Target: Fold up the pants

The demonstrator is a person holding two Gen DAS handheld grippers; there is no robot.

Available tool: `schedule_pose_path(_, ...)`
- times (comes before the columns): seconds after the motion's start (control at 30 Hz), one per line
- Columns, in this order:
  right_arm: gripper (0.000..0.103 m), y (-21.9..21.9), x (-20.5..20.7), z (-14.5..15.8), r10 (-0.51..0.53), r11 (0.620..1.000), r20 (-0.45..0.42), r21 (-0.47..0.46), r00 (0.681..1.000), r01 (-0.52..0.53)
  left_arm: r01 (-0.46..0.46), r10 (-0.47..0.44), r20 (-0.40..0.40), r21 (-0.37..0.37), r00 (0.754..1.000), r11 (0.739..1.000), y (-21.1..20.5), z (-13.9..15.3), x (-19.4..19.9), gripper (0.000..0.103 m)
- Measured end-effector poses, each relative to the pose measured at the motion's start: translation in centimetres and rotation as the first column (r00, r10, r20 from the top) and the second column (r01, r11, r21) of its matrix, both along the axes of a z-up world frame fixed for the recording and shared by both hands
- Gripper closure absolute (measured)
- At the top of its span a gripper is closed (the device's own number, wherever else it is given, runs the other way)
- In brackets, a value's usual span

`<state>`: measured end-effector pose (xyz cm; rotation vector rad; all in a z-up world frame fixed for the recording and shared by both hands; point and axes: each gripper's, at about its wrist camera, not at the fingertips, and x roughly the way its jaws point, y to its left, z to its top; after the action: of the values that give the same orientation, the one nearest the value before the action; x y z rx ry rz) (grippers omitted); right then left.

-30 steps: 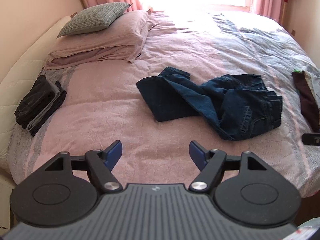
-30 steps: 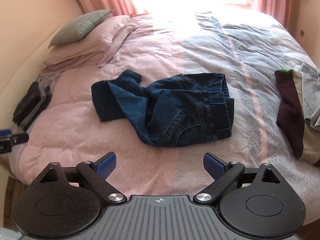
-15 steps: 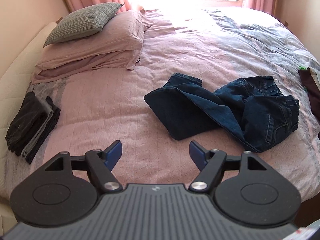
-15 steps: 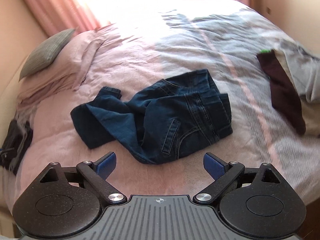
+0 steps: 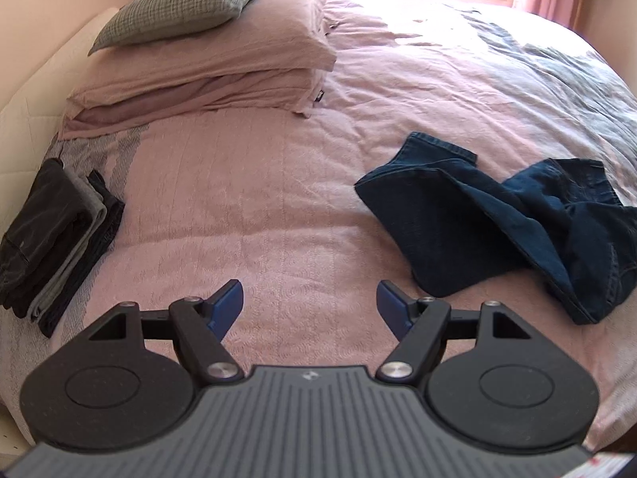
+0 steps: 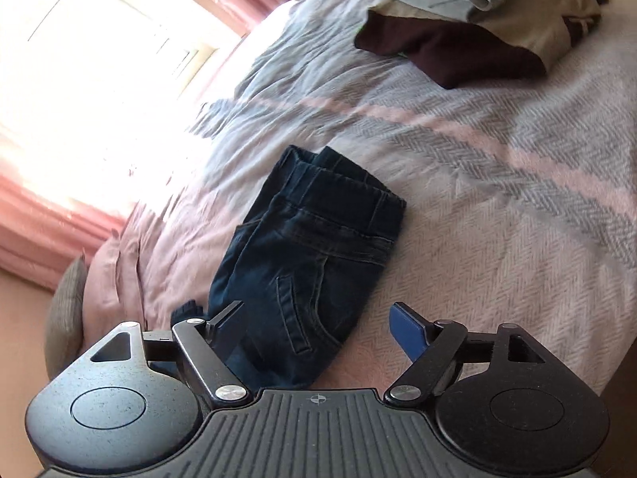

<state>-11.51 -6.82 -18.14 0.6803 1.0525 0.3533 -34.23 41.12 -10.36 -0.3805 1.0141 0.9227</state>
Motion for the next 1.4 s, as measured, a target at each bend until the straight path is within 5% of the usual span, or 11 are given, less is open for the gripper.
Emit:
schedule_pose_path(0.27, 0.03, -1.1, 3.6, -9.6, -0.097, 0.978, -0.075, 0.179, 0.992, 0.109, -0.053, 0.053, 0.007, -0.022, 0.999, 0.998, 2.2, -5.3, 0.0, 0.032)
schedule_pose_path(0.53, 0.032, 2.1, 5.7, -15.3, -0.092, 0.936, -0.098, 0.332, 0.991, 0.119, -0.096, 0.098, 0.038, -0.057, 0.994, 0.994, 2.6, -8.7, 2.2, 0.032)
schedule_pose_path(0.6, 0.085, 2.4, 5.9, -15.1, -0.093, 0.917, -0.108, 0.379, 0.99, 0.127, -0.104, 0.107, 0.047, -0.062, 0.993, 0.993, 2.6, -8.8, 2.9, 0.032)
schedule_pose_path(0.7, 0.097, 1.7, 5.9, -12.3, -0.079, 0.91, -0.049, 0.404, 0.996, 0.092, -0.113, 0.118, 0.075, -0.068, 0.99, 0.991, 2.9, -8.4, 3.7, 0.032)
schedule_pose_path(0.83, 0.102, -1.5, 5.4, -6.9, -0.085, 0.92, 0.06, 0.388, 0.995, 0.056, -0.141, 0.15, 0.115, -0.083, 0.982, 0.986, 4.3, -7.8, 4.1, 0.032)
schedule_pose_path(1.03, 0.103, -9.5, 5.1, -3.0, -0.199, 0.947, 0.071, 0.268, 0.977, 0.174, -0.187, 0.22, 0.208, -0.167, 0.953, 0.968, 7.9, -8.1, 5.5, 0.032)
schedule_pose_path(1.2, 0.103, -10.0, 4.9, -2.7, -0.182, 0.972, 0.029, 0.155, 0.983, 0.176, -0.136, 0.207, 0.271, -0.259, 0.94, 0.956, 9.0, -9.4, 7.6, 0.033)
schedule_pose_path(1.4, 0.103, -9.5, 4.7, -3.4, -0.207, 0.966, 0.008, 0.16, 0.978, 0.203, 0.032, 0.093, 0.346, -0.339, 0.933, 0.94, 5.9, -8.0, 10.2, 0.033)
